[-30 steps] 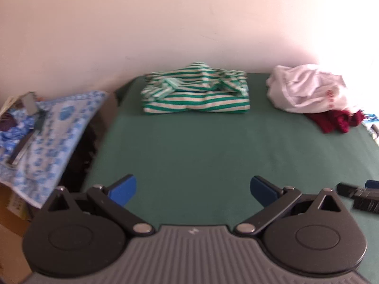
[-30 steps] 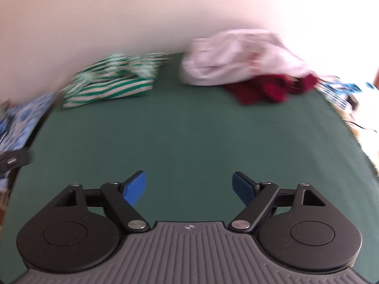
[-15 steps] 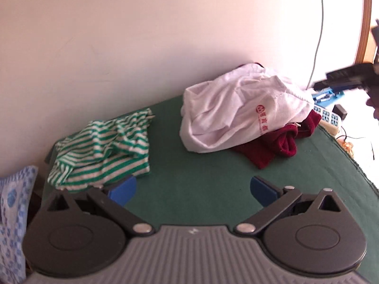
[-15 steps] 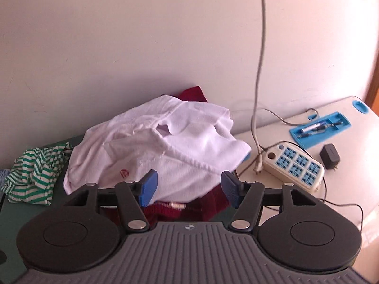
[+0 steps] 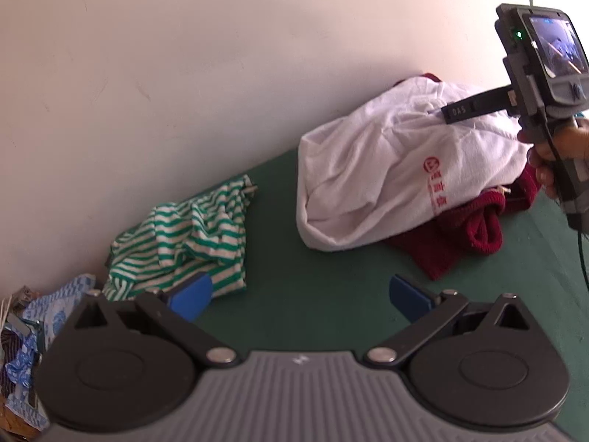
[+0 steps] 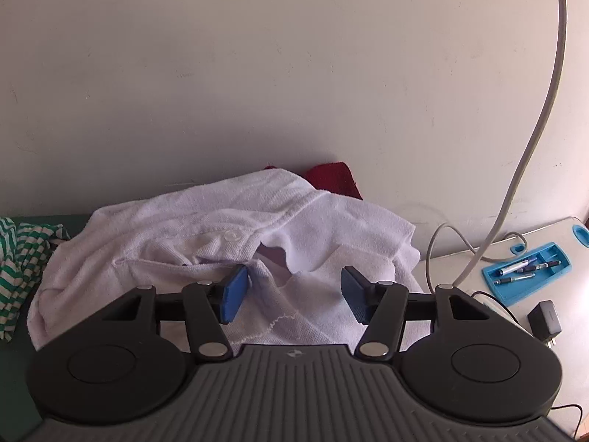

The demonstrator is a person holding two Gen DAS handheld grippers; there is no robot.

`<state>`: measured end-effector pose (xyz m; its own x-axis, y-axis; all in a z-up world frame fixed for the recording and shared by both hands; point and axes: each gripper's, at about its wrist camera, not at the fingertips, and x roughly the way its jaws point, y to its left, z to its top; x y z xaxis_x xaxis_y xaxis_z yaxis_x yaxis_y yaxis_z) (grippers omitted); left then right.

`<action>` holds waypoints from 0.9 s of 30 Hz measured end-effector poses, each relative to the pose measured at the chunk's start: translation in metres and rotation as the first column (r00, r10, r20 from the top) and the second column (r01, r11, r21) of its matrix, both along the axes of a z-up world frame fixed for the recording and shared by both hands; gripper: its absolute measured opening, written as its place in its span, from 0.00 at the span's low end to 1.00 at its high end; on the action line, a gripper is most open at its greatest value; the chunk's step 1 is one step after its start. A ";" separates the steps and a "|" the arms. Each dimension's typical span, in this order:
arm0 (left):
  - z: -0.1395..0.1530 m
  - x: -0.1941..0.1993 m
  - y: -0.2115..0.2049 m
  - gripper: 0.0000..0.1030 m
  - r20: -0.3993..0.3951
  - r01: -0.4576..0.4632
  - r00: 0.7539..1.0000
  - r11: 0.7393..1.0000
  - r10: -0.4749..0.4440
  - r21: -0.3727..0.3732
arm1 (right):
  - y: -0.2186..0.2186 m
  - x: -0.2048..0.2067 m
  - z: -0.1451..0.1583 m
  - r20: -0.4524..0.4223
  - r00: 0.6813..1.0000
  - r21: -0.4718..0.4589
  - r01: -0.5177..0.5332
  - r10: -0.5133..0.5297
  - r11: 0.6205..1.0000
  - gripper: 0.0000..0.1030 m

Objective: Fold clothes

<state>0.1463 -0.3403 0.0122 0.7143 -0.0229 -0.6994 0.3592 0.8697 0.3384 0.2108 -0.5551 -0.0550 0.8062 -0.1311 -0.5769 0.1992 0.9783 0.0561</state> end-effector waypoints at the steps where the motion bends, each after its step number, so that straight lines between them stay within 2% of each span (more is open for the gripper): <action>1: 0.000 0.001 -0.003 0.99 0.010 0.003 1.000 1.000 -0.003 0.004 | -0.001 -0.001 0.001 0.004 1.000 0.015 0.001 -0.001 1.000 0.59; 3: 0.000 0.004 -0.010 0.99 0.024 0.010 1.000 1.000 -0.011 0.012 | -0.002 0.001 0.002 0.007 1.000 0.037 0.000 -0.001 0.999 0.61; 6: -0.004 0.008 -0.017 1.00 0.025 0.027 0.999 0.999 -0.028 0.019 | 0.001 0.005 -0.003 0.005 1.000 -0.004 -0.008 0.008 1.000 0.60; 9: -0.007 0.013 -0.020 1.00 0.024 0.041 0.999 0.999 -0.042 0.019 | 0.005 0.004 -0.004 0.022 0.999 -0.014 -0.027 0.028 1.000 0.45; 11: -0.011 0.019 -0.023 1.00 0.020 0.047 0.999 0.999 -0.047 0.010 | 0.007 0.001 -0.003 0.036 0.999 -0.006 -0.040 0.040 0.999 0.19; 12: -0.013 0.022 -0.025 1.00 0.018 0.052 0.998 0.999 -0.052 0.004 | 0.008 -0.002 -0.002 0.041 0.998 -0.004 -0.046 0.046 0.999 0.18; 13: -0.015 0.025 -0.027 1.00 0.016 0.057 0.998 0.998 -0.057 -0.002 | 0.008 -0.004 -0.002 0.042 0.998 -0.006 -0.050 0.050 0.999 0.18; 15: -0.020 0.030 -0.033 1.00 0.010 0.077 0.997 0.997 -0.077 -0.017 | 0.007 -0.010 0.000 0.046 0.997 -0.008 -0.059 0.059 0.998 0.30; 16: -0.023 0.033 -0.037 1.00 0.005 0.083 0.997 0.996 -0.083 -0.023 | 0.007 -0.013 0.000 0.047 0.997 -0.010 -0.064 0.064 0.998 0.51; 17: -0.028 0.036 -0.042 1.00 -0.003 0.087 0.996 0.996 -0.087 -0.028 | 0.007 -0.016 0.001 0.049 0.996 -0.011 -0.068 0.069 0.998 0.67; 20: -0.041 0.045 -0.058 1.00 -0.025 0.096 0.995 0.994 -0.097 -0.043 | 0.007 -0.025 0.003 0.054 0.995 -0.015 -0.081 0.082 0.997 0.68; 25: -0.056 0.046 -0.060 1.00 -0.043 0.103 0.994 0.994 -0.104 -0.020 | 0.008 -0.033 0.003 0.066 0.992 -0.022 -0.103 0.104 0.994 0.67; 27: -0.061 0.046 -0.061 1.00 -0.049 0.106 0.993 0.994 -0.106 -0.009 | 0.011 -0.031 0.000 0.074 0.991 -0.026 -0.110 0.112 0.994 0.52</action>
<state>0.1921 -0.4009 -0.0491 0.6721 -0.1010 -0.7336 0.4655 0.8281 0.3124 0.1794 -0.5445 -0.0552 0.8574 -0.0502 -0.5122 0.0855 0.9953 0.0455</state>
